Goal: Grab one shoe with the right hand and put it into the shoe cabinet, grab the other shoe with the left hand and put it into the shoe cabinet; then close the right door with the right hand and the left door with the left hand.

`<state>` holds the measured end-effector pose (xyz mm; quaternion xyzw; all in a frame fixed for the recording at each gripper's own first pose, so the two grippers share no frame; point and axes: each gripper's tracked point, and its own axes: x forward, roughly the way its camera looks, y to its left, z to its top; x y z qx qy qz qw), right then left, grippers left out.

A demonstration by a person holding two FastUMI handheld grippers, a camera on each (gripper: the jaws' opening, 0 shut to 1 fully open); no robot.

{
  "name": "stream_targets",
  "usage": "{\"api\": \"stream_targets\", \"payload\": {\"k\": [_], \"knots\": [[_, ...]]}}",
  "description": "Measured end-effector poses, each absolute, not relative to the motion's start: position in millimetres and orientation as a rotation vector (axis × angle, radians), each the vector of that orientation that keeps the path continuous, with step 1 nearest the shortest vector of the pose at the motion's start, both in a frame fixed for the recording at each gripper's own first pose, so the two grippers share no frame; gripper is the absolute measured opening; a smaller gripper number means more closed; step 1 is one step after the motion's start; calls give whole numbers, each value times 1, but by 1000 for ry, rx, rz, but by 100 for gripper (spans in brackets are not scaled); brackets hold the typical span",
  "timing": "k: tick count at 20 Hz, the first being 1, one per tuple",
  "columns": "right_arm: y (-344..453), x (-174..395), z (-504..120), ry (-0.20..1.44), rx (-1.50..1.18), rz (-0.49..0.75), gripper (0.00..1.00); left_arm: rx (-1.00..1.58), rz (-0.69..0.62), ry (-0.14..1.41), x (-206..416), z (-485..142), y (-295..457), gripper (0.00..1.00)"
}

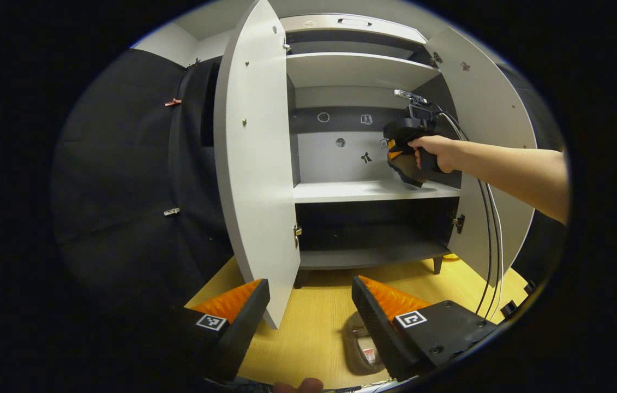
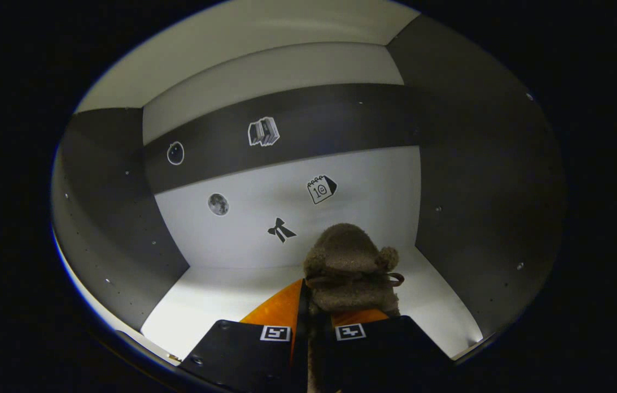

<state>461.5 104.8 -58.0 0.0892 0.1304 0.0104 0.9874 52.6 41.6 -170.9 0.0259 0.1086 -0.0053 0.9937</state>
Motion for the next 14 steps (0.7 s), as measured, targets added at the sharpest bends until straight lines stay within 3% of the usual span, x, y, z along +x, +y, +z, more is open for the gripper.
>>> {"api": "stream_targets", "payload": {"k": [12, 14], "knots": [[121, 477, -88, 332, 162, 11, 17, 40, 25, 229, 59, -175, 47, 96], [124, 476, -88, 343, 181, 13, 31, 39, 19, 227, 60, -174, 43, 96]]}}
